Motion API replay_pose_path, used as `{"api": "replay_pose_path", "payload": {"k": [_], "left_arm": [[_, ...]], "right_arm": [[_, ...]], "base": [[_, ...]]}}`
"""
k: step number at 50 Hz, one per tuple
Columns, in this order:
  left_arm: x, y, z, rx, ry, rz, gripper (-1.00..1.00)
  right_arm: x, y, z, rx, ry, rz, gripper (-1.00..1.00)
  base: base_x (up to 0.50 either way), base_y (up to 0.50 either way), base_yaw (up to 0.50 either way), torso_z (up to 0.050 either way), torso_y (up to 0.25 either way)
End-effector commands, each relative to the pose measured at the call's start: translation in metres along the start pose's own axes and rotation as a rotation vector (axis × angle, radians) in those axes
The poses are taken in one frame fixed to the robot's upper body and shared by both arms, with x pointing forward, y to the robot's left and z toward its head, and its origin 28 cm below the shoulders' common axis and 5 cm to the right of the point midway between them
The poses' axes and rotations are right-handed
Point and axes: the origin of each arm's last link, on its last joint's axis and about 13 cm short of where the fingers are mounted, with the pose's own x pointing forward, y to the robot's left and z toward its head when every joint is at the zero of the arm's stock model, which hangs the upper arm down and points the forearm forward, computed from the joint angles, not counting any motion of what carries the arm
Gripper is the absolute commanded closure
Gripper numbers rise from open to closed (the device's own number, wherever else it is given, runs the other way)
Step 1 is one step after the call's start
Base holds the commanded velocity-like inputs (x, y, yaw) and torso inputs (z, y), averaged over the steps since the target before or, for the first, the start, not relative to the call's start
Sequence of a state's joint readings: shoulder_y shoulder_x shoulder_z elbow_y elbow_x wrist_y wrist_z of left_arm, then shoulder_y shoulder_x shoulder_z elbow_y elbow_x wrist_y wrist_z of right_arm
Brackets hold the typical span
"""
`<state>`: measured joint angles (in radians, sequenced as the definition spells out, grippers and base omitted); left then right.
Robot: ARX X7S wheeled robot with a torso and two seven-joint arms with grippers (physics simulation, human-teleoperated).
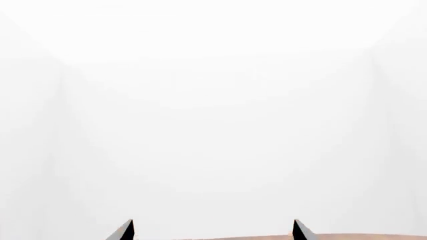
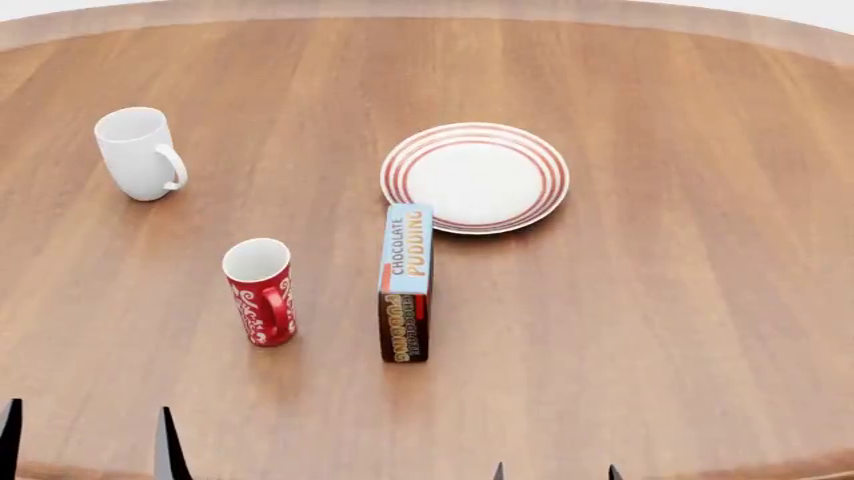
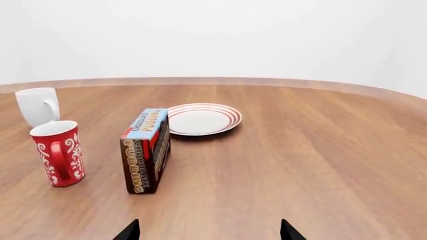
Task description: Pick up the red mug and put it on the plate
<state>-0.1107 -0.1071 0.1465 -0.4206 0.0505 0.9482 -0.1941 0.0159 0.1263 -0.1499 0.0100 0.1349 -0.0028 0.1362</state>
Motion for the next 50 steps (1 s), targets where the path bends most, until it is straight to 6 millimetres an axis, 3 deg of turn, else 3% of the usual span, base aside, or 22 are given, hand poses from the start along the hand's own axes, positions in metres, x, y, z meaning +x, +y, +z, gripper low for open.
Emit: {"api": "replay_pose_path", "payload": {"k": [1,50], "left_arm": [[0.0004,-0.0001,-0.0001,-0.004,-0.038,-0.004,-1.00],[0.0005,-0.0003,-0.0003,-0.029,-0.043,-0.014,-1.00]], "right_arm": [[-0.0003,-0.0002,-0.0001,0.003,-0.005,0.000,-1.00],[0.0003,-0.0004,-0.0004,0.003,-0.006,0.005,-1.00]], "base": [[0.00,0.00,0.00,0.000,0.000],[0.00,0.03,0.00,0.000,0.000]]}}
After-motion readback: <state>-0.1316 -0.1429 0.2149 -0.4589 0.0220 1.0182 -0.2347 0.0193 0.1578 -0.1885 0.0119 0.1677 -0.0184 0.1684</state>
